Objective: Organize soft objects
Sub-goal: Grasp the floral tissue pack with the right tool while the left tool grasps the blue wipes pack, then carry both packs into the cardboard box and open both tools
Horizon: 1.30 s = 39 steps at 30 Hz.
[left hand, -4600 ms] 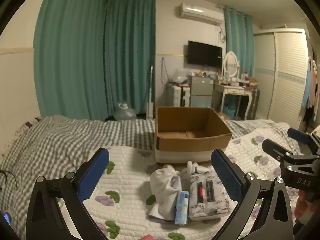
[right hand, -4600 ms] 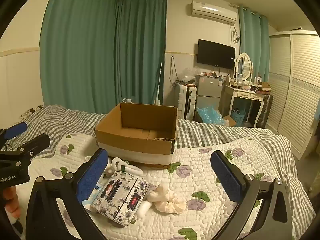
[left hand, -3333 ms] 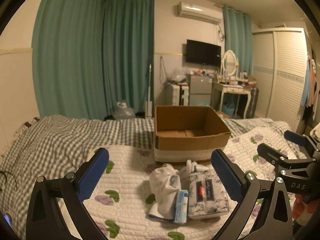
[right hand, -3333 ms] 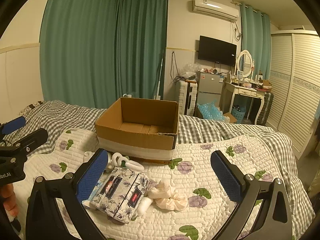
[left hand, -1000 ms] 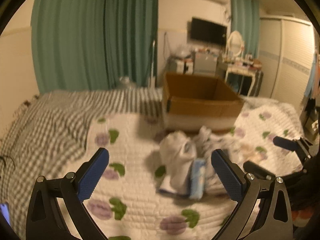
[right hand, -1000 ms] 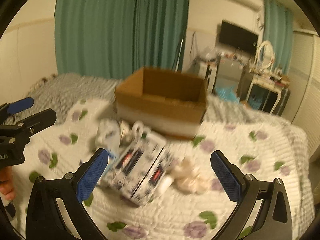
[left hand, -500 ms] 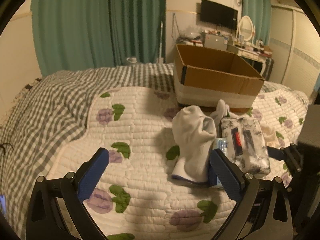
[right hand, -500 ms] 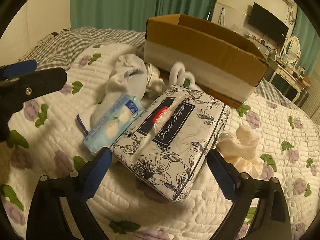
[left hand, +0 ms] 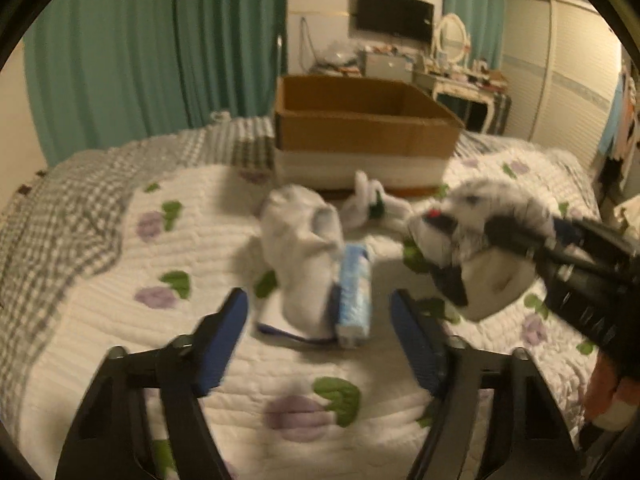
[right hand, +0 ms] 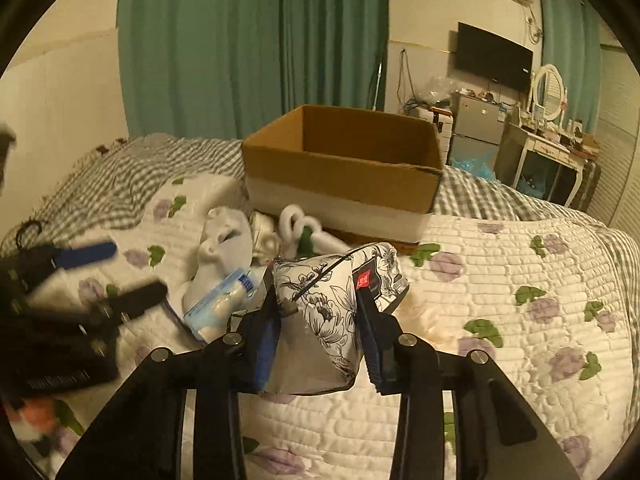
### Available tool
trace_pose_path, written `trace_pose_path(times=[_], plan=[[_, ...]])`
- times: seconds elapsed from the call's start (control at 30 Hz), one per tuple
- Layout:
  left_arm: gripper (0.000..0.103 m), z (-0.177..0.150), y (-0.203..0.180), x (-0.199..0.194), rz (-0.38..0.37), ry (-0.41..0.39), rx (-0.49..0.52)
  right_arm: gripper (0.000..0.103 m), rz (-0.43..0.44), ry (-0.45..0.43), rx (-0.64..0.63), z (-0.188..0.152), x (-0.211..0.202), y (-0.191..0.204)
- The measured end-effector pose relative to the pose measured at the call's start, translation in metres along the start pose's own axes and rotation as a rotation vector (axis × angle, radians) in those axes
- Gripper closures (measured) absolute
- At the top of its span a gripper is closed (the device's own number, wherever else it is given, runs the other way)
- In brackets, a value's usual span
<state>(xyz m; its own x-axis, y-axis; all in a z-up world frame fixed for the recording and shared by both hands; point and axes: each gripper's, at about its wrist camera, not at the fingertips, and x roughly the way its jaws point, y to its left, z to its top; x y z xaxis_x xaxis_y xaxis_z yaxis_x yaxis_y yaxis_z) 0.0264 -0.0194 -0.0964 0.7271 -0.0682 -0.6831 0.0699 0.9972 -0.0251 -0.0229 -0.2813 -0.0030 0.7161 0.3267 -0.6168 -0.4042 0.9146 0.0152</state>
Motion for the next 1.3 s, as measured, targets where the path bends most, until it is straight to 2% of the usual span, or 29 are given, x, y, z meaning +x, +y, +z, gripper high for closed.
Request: trace_pose_path(times=[0.1,0.2,0.27,0.37,0.4,0.67,0.9,1.03,1.13,1.3], plan=[[0.046,-0.005,-0.009,0.015,-0.027,0.044,0.009,0.068,0.017,-0.008,0.037,0.001,-0.004,-0.011],[0.058,-0.009,-0.014,0.027,-0.040,0.085,0.014,0.068,0.023,-0.008,0.047,0.001,-0.003,-0.015],[0.062,-0.012,-0.017,0.032,-0.050,0.101,0.019,0.068,0.029,-0.013,0.055,0.002,-0.004,-0.017],[0.077,-0.014,-0.020,0.036,-0.072,0.115,0.034,0.068,0.037,-0.011,0.068,0.002,-0.003,-0.020],[0.087,-0.014,-0.021,0.036,-0.079,0.112,0.049,0.068,0.041,-0.008,0.073,0.002,-0.003,-0.021],[0.089,-0.010,-0.017,0.010,-0.093,0.054,0.059,0.068,0.032,-0.006,0.072,0.003,-0.001,-0.021],[0.089,0.015,-0.015,-0.036,-0.102,-0.054,0.060,0.069,0.073,-0.053,0.084,0.014,-0.027,-0.017],[0.089,0.047,-0.016,-0.051,-0.045,-0.106,0.085,0.069,0.074,-0.101,0.059,0.034,-0.047,-0.011],[0.089,0.071,-0.012,-0.058,-0.060,-0.150,0.080,0.069,0.061,-0.154,0.029,0.058,-0.061,-0.008],[0.089,0.116,-0.008,-0.052,-0.032,-0.197,0.107,0.069,0.025,-0.233,-0.026,0.104,-0.070,-0.010]])
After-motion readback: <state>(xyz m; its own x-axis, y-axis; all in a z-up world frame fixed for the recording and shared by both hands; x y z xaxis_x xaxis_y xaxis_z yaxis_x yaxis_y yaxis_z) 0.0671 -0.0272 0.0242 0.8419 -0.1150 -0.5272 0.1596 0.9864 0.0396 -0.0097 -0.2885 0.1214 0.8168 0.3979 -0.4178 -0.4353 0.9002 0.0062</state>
